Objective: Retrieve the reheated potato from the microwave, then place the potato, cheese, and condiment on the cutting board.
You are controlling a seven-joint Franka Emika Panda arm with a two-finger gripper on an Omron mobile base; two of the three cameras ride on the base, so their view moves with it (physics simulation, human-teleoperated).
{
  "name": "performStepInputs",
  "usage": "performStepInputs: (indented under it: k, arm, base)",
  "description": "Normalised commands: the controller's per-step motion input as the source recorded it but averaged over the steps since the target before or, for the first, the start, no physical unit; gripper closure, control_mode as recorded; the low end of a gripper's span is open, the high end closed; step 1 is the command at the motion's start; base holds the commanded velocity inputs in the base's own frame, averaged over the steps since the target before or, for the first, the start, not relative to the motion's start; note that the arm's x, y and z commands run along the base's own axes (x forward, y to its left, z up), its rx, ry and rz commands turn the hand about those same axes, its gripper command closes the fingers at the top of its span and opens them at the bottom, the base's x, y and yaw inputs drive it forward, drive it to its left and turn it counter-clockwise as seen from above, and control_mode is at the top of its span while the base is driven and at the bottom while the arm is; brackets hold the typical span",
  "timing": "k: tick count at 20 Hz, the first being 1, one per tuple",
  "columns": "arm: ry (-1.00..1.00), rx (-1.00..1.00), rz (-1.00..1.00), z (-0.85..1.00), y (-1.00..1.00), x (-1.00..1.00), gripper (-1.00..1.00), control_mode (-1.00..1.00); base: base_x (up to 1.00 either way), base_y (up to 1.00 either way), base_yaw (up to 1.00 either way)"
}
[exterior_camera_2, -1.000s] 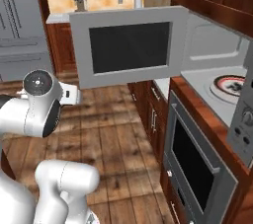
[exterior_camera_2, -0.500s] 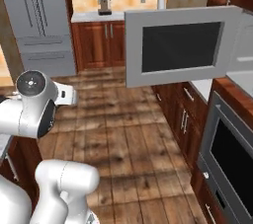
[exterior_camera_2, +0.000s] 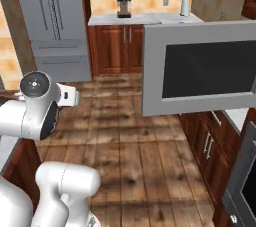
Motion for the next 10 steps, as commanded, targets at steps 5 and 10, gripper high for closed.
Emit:
performStepInputs:
  k: [5,10]
  arm:
    - [0.00,0.00,0.00,0.00,0.00,0.00,1.00,1.00]
    - [0.00,0.00,0.00,0.00,0.00,0.00,1.00,1.00]
  base:
    - [0.88,-0.10,0.05]
    - [0.89,-0.11,0.01]
